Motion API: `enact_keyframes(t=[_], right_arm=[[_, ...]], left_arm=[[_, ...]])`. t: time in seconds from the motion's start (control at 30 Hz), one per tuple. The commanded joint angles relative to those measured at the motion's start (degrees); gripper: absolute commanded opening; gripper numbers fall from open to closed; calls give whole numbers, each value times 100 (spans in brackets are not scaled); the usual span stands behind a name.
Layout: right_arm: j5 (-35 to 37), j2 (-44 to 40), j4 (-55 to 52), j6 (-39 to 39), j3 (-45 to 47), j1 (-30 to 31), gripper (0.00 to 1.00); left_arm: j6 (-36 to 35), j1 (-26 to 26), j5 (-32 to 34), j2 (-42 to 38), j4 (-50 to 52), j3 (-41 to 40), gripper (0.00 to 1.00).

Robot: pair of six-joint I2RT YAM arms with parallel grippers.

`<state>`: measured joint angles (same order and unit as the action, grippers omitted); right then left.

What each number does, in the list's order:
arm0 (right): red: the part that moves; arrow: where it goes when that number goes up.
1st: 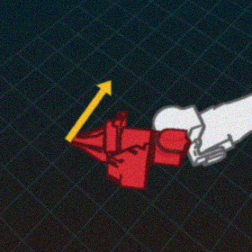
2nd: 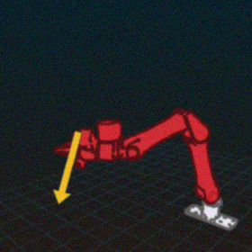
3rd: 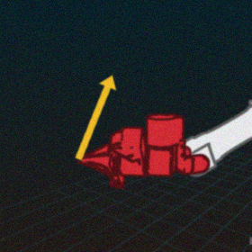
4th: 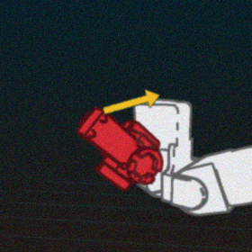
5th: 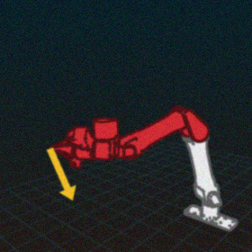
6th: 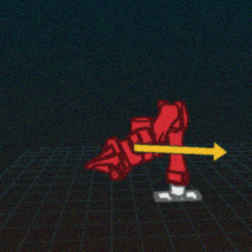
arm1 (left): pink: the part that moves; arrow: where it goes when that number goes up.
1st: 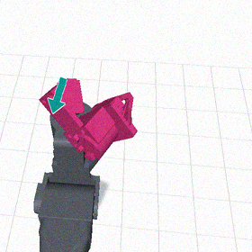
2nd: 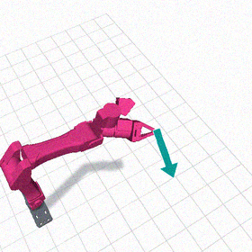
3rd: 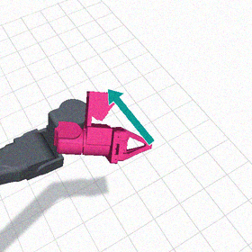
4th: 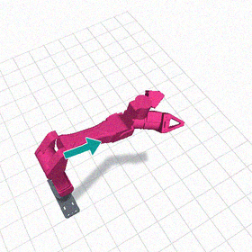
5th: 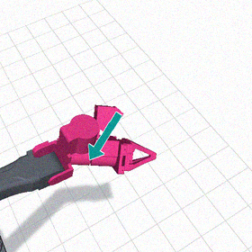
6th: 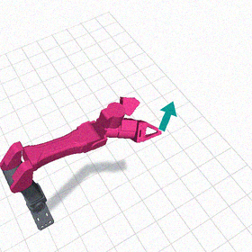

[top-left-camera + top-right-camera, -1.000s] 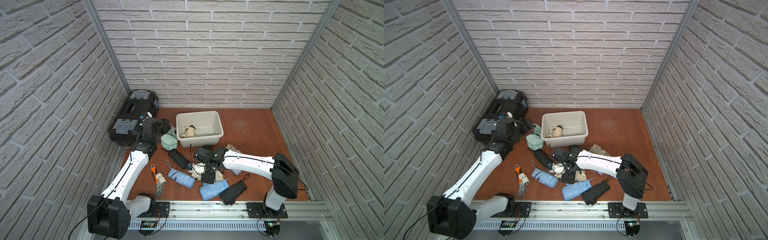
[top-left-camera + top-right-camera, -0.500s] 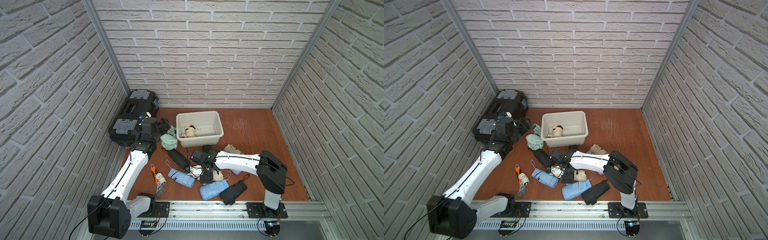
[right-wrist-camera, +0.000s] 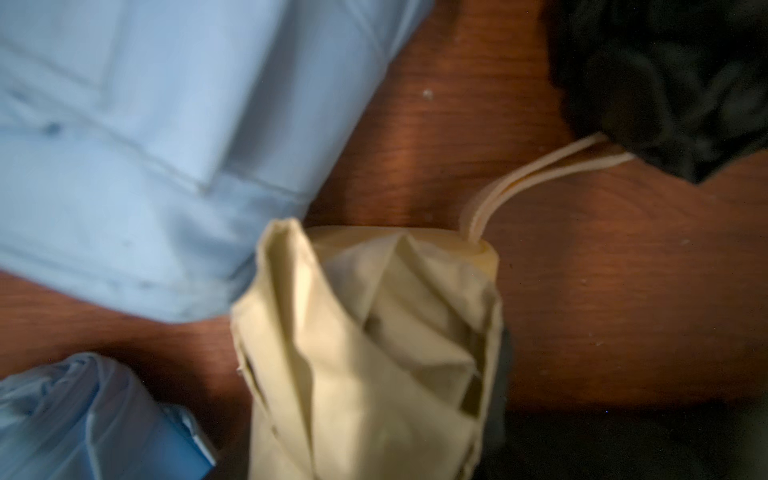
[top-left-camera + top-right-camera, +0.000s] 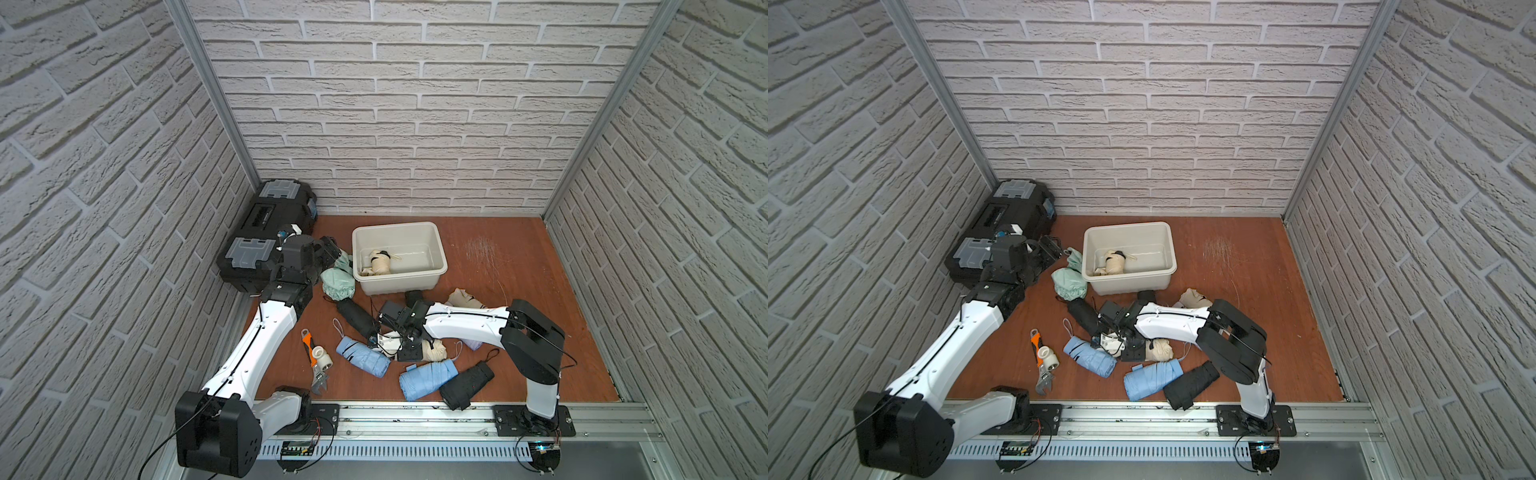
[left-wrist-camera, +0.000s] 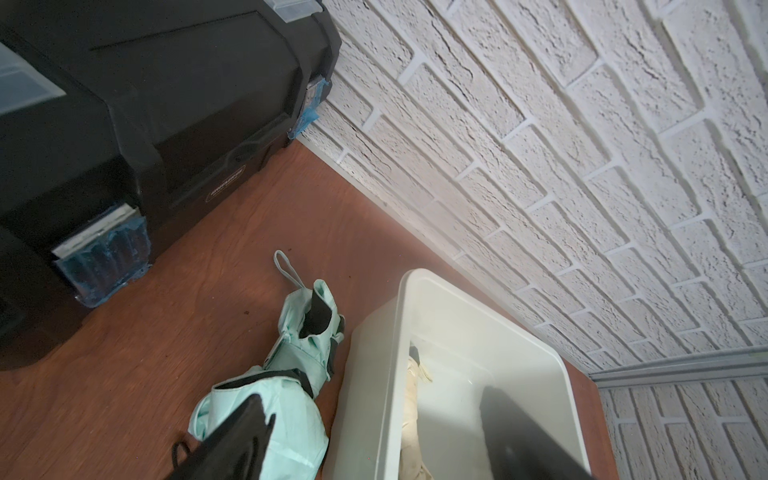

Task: Put the umbrella into the storage box
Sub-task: Pick up the umbrella from the center of the board.

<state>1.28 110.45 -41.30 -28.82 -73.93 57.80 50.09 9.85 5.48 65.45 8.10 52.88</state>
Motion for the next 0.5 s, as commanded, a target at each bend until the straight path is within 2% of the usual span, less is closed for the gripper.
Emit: enact_keyframes(t=[0.0, 0.07, 0.47], right_arm=[[-279, -17, 109, -19, 97, -21, 40], [-329, -138, 175, 31, 186, -47, 37], [-759, -1426, 525, 685, 743, -299, 35]], left_arm=[[-136, -44, -29, 3, -229, 115, 84], [-221, -62, -5, -14, -211, 142, 84], [-639, -88, 37, -143, -370, 221, 84]])
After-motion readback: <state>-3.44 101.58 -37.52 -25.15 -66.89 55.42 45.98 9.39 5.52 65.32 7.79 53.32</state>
